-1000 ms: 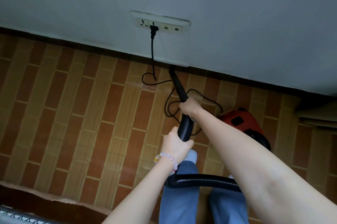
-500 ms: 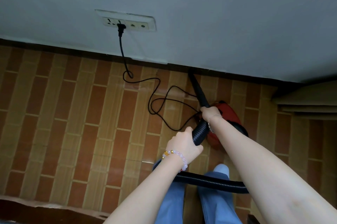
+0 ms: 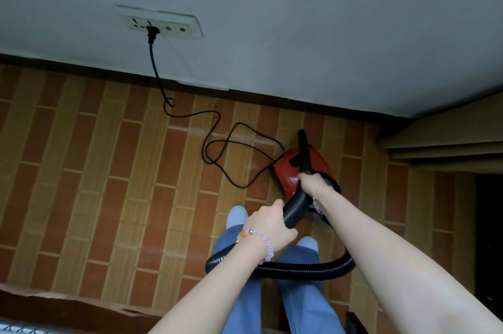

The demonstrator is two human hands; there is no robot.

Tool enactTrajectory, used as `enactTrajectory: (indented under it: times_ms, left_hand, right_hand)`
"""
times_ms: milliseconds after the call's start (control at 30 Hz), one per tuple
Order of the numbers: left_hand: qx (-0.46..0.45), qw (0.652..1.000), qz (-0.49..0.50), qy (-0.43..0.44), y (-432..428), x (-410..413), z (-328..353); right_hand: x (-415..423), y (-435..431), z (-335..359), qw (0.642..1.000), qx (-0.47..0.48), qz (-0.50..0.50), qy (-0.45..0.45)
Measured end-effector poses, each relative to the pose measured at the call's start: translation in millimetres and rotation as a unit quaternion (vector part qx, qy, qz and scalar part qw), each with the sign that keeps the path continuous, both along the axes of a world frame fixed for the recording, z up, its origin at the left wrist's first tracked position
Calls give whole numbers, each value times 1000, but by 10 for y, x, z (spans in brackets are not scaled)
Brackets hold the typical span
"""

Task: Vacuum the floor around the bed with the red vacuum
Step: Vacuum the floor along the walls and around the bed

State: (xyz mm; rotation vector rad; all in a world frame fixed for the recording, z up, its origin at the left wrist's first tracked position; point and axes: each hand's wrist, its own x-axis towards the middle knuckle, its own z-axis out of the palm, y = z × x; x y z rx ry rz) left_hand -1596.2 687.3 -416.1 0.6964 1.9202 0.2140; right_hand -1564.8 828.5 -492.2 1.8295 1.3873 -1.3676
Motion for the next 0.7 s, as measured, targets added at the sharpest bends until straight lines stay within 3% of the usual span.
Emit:
enactTrajectory:
  times_ms: [167, 367, 500, 700]
  left_hand:
    - [-19, 981, 136, -141, -212, 154, 18]
    - [-46, 883, 331, -330, -365, 356, 190]
    - [-20, 848, 396, -351, -464, 477, 249]
    - [-4, 873, 393, -288, -721, 595, 488]
  right_hand:
    - [75, -265, -29, 997, -31, 41, 51]
    - [193, -579, -202, 990, -59, 108, 72]
    - [230, -729, -206, 984, -65, 144, 83]
    - [172, -1030, 223, 975, -64, 201, 74]
